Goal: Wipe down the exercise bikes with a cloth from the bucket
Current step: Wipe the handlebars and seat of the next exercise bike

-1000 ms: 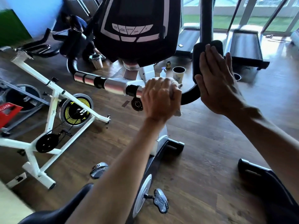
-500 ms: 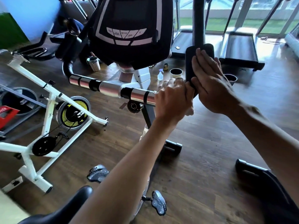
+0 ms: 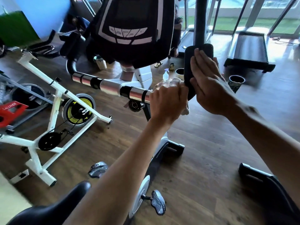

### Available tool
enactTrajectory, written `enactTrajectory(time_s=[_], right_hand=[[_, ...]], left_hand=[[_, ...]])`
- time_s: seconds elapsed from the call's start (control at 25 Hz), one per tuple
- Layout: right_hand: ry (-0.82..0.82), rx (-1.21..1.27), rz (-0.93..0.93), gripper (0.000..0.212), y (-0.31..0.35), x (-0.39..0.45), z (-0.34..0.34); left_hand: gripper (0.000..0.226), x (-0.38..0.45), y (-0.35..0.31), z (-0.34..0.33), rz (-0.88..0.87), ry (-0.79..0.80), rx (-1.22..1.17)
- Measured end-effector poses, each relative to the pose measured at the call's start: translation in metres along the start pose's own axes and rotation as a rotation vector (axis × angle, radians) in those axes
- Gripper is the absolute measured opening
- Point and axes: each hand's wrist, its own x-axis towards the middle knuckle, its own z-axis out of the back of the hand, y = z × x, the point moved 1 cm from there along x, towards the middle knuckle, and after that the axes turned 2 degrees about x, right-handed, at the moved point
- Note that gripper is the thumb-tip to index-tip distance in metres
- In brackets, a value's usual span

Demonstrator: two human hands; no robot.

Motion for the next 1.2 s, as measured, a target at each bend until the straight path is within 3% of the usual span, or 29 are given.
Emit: enactTrajectory(time_s=[0.08,0.24,0.44,0.6,0.64,0.76,0.84,0.96,1.12,1.2], right_hand=[[-0.016,-0.006,0.008,0.059,0.002,0.0,-0.001],[-0.004,-0.009,0.023,0.06,0.003,-0.001,-0.002],[0.006,-0.011,0.01,0.061,0.003,-0.001,-0.002],[-0.007,-0.008,0.019,0.06,0.004,-0.002,-0.003],[-0.006,-0.011,0.015,0.06,0.004,-0.003,-0.003],[0.013,-0.005,0.006,0.059,0.005,-0.004,-0.002],[0.023,0.011,0.019,0.06,0.004,-0.009,-0.001],[0.05,0.154,0.004,0.061,0.009,-0.025,0.007],[-0.113,0.489,-0.099,0.04,0.046,-0.051,0.019],[-0.074,0.642,-0.132,0.033,0.072,-0.057,0.011]], left_hand=[[0.034,-0.012,0.0,-0.001,-0.05,-0.108,-0.019],[0.038,0.017,-0.003,0.0,0.111,0.106,0.027],[0.029,-0.019,-0.011,-0.006,0.024,-0.204,-0.053],[0.042,0.015,0.005,-0.001,0.12,0.097,-0.022],[0.041,0.013,0.003,-0.002,0.128,0.087,-0.041],[0.028,-0.015,-0.005,-0.011,0.018,-0.19,-0.084],[0.029,-0.018,0.003,-0.012,-0.088,-0.2,-0.106],[0.037,0.001,0.014,0.003,-0.056,-0.089,-0.099],[0.039,-0.013,0.021,0.031,0.025,-0.241,-0.202],[0.038,-0.03,0.031,0.047,0.067,-0.273,-0.232]])
